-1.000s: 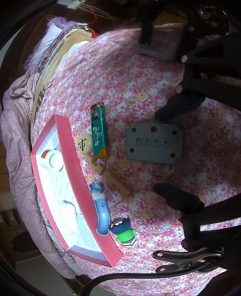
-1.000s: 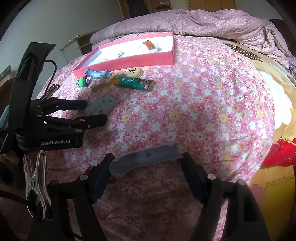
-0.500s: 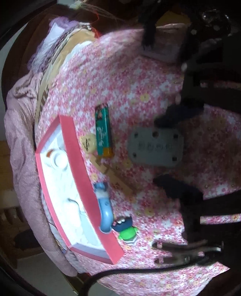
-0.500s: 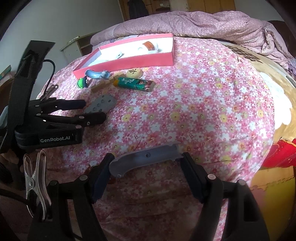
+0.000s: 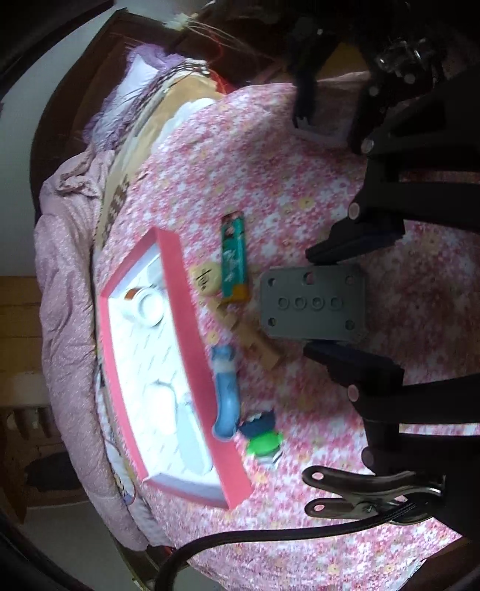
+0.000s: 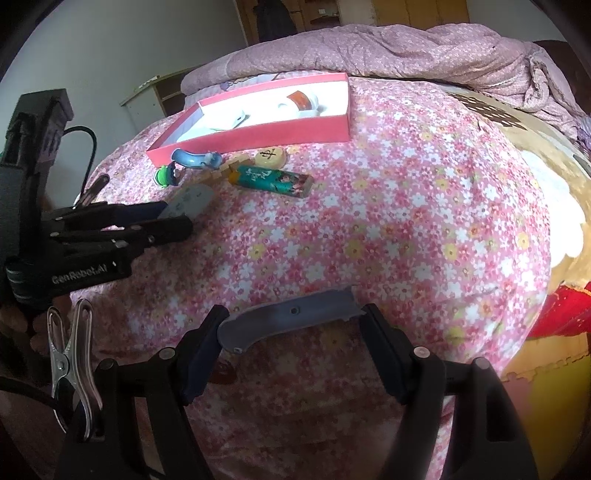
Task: Organize rigid objects
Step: 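Carry the grey block toward the tray with the left tool while the right tool holds the grey piece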
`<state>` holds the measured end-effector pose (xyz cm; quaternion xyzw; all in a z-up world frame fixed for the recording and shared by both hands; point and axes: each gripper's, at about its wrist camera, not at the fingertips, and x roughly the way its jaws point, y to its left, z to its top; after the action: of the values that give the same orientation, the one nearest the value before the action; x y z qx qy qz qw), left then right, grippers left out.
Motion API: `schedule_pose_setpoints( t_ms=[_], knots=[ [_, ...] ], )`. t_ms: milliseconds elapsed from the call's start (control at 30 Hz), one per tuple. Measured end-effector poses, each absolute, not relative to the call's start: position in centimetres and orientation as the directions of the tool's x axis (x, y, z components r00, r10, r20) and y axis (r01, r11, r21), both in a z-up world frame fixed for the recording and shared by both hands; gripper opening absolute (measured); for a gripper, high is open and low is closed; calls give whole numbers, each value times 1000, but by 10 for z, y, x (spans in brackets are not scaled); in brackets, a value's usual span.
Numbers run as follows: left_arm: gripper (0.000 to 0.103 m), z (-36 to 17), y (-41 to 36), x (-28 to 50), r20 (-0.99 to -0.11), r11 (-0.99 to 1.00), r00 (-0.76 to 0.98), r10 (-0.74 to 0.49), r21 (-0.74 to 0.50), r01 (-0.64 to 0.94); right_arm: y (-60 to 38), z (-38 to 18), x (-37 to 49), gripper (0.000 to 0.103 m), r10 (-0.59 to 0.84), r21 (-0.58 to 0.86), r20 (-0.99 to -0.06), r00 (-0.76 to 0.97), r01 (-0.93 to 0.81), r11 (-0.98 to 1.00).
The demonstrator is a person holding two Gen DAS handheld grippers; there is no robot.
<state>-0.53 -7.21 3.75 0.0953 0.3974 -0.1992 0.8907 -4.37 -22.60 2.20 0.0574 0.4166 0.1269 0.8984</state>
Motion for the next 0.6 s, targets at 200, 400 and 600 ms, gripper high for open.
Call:
schedule_pose_setpoints(
  t_ms=[200,400,600],
  knots=[
    [47,54,-54,6,-717,922,641,-274,-6,387,-217,30,-33,74,298,215,-729,616,-207,954],
    [47,73,-33,27,-680,945,696,-232,13,327,-208,41,-20,74,312,216,-723,617,-227,950],
    [47,85,-14,60,-654,961,729,-200,13,275,-202,45,-10,74,331,235,-722,607,-235,943]
  ],
)
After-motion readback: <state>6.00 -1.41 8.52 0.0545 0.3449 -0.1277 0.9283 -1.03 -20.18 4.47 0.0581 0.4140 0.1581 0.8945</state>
